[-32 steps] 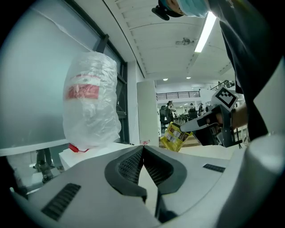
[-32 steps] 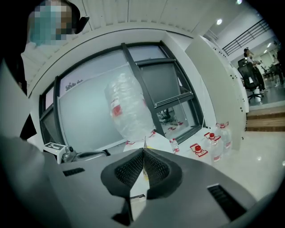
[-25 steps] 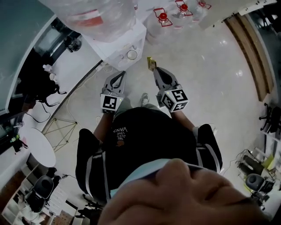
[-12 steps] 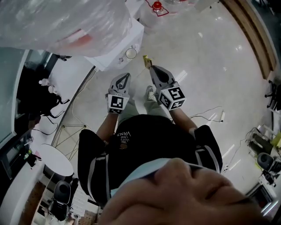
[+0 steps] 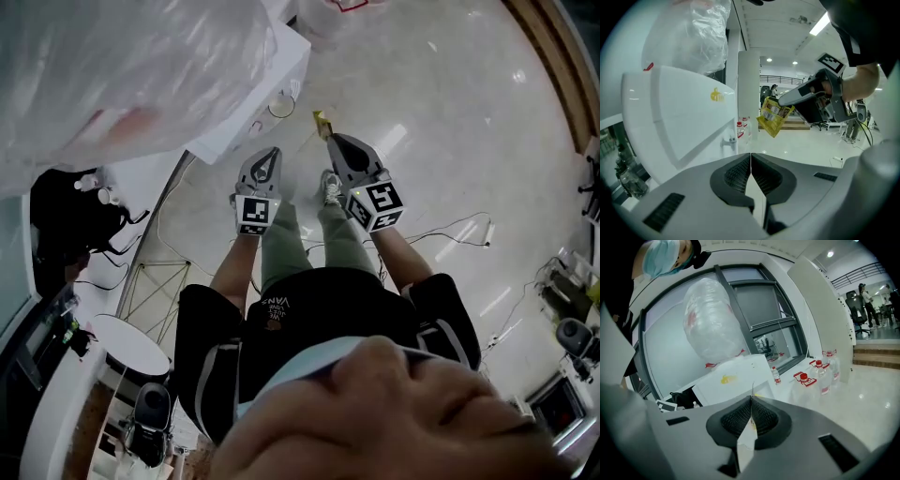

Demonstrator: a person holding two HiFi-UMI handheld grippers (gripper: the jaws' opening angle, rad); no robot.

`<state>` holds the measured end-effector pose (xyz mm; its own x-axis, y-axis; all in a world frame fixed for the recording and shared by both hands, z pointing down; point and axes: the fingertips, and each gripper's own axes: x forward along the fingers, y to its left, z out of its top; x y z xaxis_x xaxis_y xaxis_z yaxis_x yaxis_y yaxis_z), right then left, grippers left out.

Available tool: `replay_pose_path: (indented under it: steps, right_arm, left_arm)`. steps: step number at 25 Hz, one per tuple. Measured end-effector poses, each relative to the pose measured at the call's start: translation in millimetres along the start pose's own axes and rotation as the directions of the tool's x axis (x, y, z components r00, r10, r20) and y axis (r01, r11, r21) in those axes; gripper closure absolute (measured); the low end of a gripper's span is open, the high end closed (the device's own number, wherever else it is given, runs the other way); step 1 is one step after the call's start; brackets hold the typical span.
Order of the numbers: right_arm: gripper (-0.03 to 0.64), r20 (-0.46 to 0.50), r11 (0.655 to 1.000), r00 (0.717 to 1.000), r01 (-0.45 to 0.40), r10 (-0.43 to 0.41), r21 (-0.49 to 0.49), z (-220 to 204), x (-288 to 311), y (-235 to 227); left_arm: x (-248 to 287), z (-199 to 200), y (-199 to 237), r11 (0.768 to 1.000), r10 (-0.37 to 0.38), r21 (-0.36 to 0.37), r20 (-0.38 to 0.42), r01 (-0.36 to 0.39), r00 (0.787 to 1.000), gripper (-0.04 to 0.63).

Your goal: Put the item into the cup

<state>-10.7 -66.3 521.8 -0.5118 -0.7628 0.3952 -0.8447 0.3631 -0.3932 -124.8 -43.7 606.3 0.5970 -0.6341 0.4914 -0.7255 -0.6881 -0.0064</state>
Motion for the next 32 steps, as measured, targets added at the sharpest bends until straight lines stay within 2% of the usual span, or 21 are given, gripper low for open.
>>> replay_pose_path:
  steps: [13,22,32]
  right_arm:
    - [0.575,-0.02,0.999,0.999,-0.045,0.045,-0.02,-50,53,-31]
    - [0.575,-0.017,0.997,0.997,-0.074,0.073,-0.033,-73,88,-34]
    - [0.575,-0.033,0.993,0.994,-0.105,0.103,-0.05,-92,129,-42]
  left_arm:
    - [57,-59,16,0.999,0.035,-0.02,-0.035,-0.036,0.999,0.574]
    - [86,-91,27,0.997,0.057,-0.048,-0.049,-0.06,0.997,0.573]
    - [112,-122,37,0.997,0.057,-0.035,-0.135,-0.062,0.989,0.562]
